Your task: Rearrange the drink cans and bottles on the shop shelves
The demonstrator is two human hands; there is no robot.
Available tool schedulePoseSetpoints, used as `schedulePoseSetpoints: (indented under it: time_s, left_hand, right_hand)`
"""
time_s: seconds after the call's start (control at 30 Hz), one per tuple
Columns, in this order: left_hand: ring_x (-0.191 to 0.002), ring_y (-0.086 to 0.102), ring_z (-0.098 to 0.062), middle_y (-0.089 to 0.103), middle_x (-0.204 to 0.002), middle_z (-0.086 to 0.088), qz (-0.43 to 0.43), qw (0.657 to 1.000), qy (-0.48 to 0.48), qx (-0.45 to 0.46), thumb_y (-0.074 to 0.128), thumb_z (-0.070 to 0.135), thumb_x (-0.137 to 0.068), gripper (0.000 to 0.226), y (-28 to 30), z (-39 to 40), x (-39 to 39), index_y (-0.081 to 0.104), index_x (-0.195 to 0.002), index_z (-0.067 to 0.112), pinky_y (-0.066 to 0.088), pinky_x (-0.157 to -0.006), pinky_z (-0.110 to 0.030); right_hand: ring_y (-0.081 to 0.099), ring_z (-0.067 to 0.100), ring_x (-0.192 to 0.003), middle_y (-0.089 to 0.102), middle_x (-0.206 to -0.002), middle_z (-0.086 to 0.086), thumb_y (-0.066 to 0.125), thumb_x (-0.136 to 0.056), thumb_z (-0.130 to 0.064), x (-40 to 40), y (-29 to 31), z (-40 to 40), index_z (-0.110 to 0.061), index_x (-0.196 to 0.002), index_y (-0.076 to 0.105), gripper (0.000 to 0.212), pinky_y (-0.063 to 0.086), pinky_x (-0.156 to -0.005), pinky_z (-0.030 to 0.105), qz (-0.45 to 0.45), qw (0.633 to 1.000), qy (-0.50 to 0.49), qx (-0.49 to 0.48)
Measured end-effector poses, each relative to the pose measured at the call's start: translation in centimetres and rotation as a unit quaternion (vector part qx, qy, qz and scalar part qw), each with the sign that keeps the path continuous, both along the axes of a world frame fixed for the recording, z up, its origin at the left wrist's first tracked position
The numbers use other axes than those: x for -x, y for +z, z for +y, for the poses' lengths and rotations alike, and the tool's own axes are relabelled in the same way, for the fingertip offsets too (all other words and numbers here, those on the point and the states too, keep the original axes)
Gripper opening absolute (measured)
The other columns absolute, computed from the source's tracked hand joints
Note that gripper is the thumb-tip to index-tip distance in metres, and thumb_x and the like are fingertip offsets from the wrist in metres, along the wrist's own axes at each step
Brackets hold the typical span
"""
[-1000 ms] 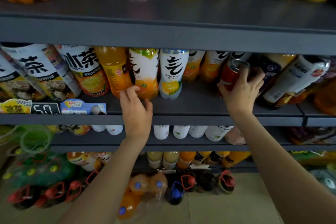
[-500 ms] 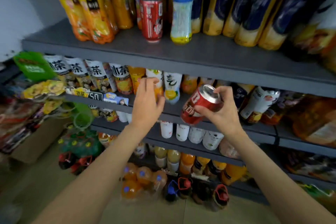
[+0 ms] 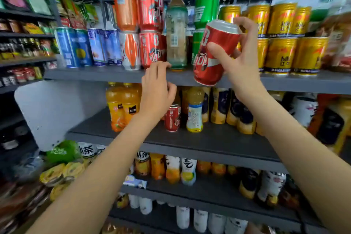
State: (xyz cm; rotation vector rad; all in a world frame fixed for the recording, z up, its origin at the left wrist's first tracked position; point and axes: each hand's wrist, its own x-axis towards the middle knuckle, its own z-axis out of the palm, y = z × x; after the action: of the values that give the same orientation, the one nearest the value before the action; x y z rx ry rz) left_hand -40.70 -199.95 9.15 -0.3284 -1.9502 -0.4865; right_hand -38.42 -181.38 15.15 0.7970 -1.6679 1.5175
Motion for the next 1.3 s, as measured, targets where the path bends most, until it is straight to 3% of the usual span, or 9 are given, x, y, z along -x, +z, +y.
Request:
schedulePoseSetpoints:
  time_s: [0.23, 0.33, 0.43, 0.57, 0.77, 0.93, 1.03, 1.2, 1.3]
  left_hand:
    - [-0.111, 0.045, -0.029, 0.047, -0.117, -0.014, -0.025, 0.997, 0.025, -0.066, 0.056, 0.005, -0.081, 0.041, 2.9, -8.5, 2.2, 0.049, -0.121, 0.005, 0.032, -0.091, -0.032]
    - [-0.112, 0.045, -0.030, 0.047, -0.118, -0.015, -0.027, 0.997, 0.018, -0.075, 0.058, 0.009, -0.083, 0.041, 3.8, -11.0, 2.8, 0.048, -0.122, 0.004, 0.038, -0.095, -0.041]
    - [-0.115, 0.043, -0.025, 0.044, -0.122, -0.012, -0.031, 0.998, -0.017, -0.061, 0.057, 0.011, -0.086, 0.040, 4.3, -12.0, 3.3, 0.047, -0.125, 0.005, 0.035, -0.098, -0.035]
    - [-0.116, 0.045, -0.018, 0.047, -0.125, -0.008, -0.035, 0.993, -0.099, -0.051, 0.053, 0.012, -0.090, 0.041, 5.4, -9.8, 4.2, 0.043, -0.130, 0.008, 0.032, -0.093, -0.020]
    - [-0.130, 0.037, -0.025, 0.032, -0.146, -0.012, -0.137, 0.974, -0.169, -0.070, 0.052, 0.027, -0.094, 0.066, 7.6, -2.9, 6.8, 0.016, -0.146, 0.007, 0.034, -0.102, -0.033]
    - [-0.126, 0.041, -0.034, 0.025, -0.148, -0.019, -0.233, 0.955, -0.136, -0.125, 0.054, 0.031, -0.093, 0.086, 8.7, 0.1, 8.9, -0.007, -0.147, 0.005, 0.038, -0.097, -0.038]
    - [-0.120, 0.046, -0.035, 0.033, -0.141, -0.020, -0.246, 0.951, -0.110, -0.153, 0.061, 0.029, -0.089, 0.087, 8.7, 0.5, 9.5, 0.000, -0.147, 0.005, 0.041, -0.093, -0.038]
    - [-0.115, 0.050, -0.033, 0.041, -0.132, -0.016, -0.225, 0.962, -0.082, -0.129, 0.068, 0.039, -0.082, 0.079, 8.8, -0.5, 9.1, 0.023, -0.137, 0.005, 0.044, -0.087, -0.038]
    - [-0.114, 0.051, -0.028, 0.047, -0.128, -0.010, -0.223, 0.964, -0.100, -0.109, 0.070, 0.046, -0.077, 0.074, 9.0, -1.9, 7.8, 0.035, -0.130, 0.007, 0.043, -0.086, -0.036]
  right_hand:
    - [0.056, -0.017, -0.085, 0.050, -0.103, -0.019, 0.070, -0.082, -0.024, 3.2, 2.7, -6.8, -0.017, -0.121, 0.040, 0.050, 0.050, -0.077, 0.012, -0.015, 1.000, -0.025, -0.009]
    - [0.059, -0.010, -0.085, 0.051, -0.101, -0.019, 0.072, -0.081, -0.024, 4.2, 2.7, -9.7, -0.016, -0.122, 0.041, 0.052, 0.051, -0.076, 0.014, -0.027, 0.999, -0.039, -0.005]
    - [0.058, -0.005, -0.087, 0.051, -0.100, -0.019, 0.075, -0.078, -0.024, 5.0, 1.7, -11.6, -0.023, -0.116, 0.041, 0.051, 0.050, -0.079, 0.018, -0.037, 0.996, -0.079, 0.022]
    - [0.053, -0.004, -0.084, 0.050, -0.094, -0.019, 0.075, -0.076, -0.027, 4.7, 1.2, -10.3, -0.023, -0.118, 0.043, 0.052, 0.046, -0.084, 0.026, -0.060, 0.982, -0.165, 0.062]
    - [0.054, 0.001, -0.083, 0.051, -0.090, -0.018, 0.076, -0.076, -0.029, 3.6, 2.6, -5.7, -0.019, -0.122, 0.043, 0.057, 0.050, -0.089, 0.038, -0.090, 0.964, -0.245, 0.058]
    - [0.051, -0.003, -0.080, 0.049, -0.091, -0.018, 0.075, -0.076, -0.030, 3.3, 2.1, -3.7, -0.022, -0.121, 0.043, 0.056, 0.046, -0.071, 0.021, -0.087, 0.959, -0.267, 0.028]
    - [0.053, -0.001, -0.084, 0.048, -0.094, -0.017, 0.075, -0.075, -0.031, 3.7, 2.1, -3.6, -0.024, -0.121, 0.042, 0.056, 0.047, -0.069, 0.020, -0.090, 0.963, -0.253, 0.016]
    - [0.059, 0.016, -0.095, 0.055, -0.104, -0.003, 0.076, -0.075, -0.033, 4.7, 2.3, -4.1, -0.027, -0.118, 0.043, 0.055, 0.054, -0.078, 0.036, -0.097, 0.969, -0.228, 0.019]
    - [0.058, 0.009, -0.089, 0.052, -0.096, -0.013, 0.075, -0.075, -0.031, 5.0, 2.5, -5.0, -0.027, -0.116, 0.043, 0.053, 0.054, -0.076, 0.033, -0.086, 0.973, -0.212, 0.018]
